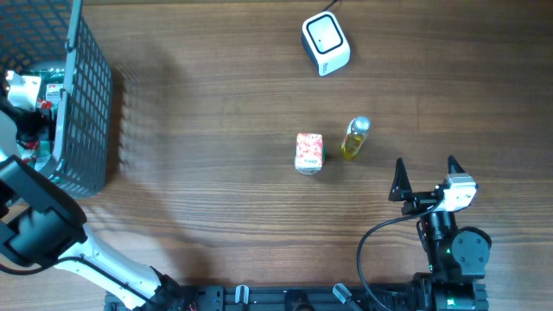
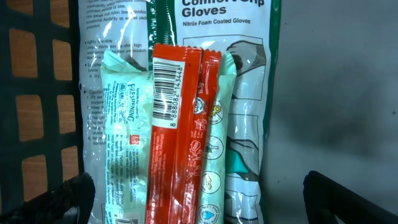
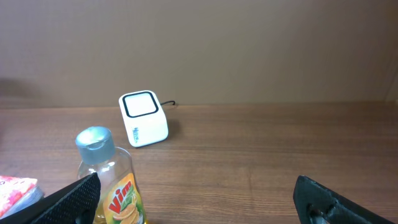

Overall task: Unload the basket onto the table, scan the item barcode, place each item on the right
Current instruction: 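Grasp the green 3M package and red stick pack in the basket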

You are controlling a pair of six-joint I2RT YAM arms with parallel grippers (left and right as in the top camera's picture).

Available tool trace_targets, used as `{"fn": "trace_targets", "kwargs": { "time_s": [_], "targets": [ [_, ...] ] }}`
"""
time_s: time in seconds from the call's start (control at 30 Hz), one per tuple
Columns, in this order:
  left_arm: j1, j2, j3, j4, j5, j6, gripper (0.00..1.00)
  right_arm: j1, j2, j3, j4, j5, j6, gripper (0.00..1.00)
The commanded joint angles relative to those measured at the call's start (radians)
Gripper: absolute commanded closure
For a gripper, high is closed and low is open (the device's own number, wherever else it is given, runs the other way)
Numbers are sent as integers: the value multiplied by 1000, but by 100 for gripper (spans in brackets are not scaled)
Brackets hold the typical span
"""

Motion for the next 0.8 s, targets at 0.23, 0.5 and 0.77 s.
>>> {"fn": "trace_targets", "kwargs": {
  "time_s": [0.23, 0.5, 0.77],
  "targets": [
    [59, 84, 1, 4, 78, 50, 0, -3, -2, -1, 3, 10, 12, 0],
    [61, 146, 1, 16, 90, 23, 1, -3, -2, -1, 3, 10, 12, 0],
    [61, 167, 0, -11, 89, 23, 56, -3, -2, -1, 3, 9, 12, 0]
  ]
}}
